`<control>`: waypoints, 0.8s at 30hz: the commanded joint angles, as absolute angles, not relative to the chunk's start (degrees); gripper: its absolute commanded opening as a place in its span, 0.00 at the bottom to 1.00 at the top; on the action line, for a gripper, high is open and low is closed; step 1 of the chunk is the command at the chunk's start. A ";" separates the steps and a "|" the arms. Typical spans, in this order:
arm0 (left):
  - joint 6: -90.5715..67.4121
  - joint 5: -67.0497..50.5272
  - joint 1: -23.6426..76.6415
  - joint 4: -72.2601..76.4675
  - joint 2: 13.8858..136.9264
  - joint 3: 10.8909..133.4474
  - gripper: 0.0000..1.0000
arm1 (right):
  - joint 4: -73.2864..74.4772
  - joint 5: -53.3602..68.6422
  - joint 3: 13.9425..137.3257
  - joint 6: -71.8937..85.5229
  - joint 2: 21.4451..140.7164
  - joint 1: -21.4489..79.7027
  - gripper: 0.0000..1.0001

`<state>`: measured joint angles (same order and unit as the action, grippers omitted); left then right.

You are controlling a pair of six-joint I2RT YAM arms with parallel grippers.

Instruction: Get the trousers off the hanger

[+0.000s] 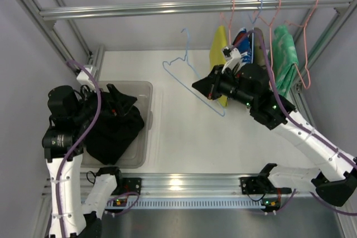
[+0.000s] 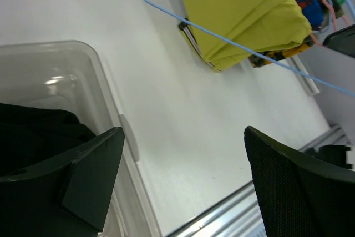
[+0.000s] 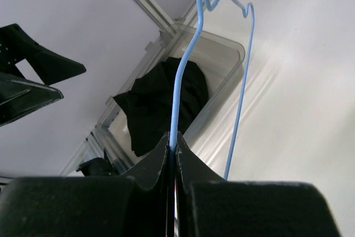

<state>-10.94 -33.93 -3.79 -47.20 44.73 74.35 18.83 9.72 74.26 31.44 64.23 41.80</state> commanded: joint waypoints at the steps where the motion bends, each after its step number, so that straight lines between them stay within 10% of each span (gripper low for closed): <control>1: -25.82 -42.10 -4.13 -37.03 43.50 70.41 0.93 | 13.28 -3.40 73.22 29.19 63.28 48.84 0.00; 18: -36.55 -37.27 -2.03 -28.90 46.31 70.22 0.63 | 6.07 -32.86 76.20 21.71 72.50 66.80 0.00; 24: -37.35 -23.77 17.12 -31.55 52.64 75.14 0.64 | 2.29 -38.22 76.99 16.00 75.23 69.52 0.00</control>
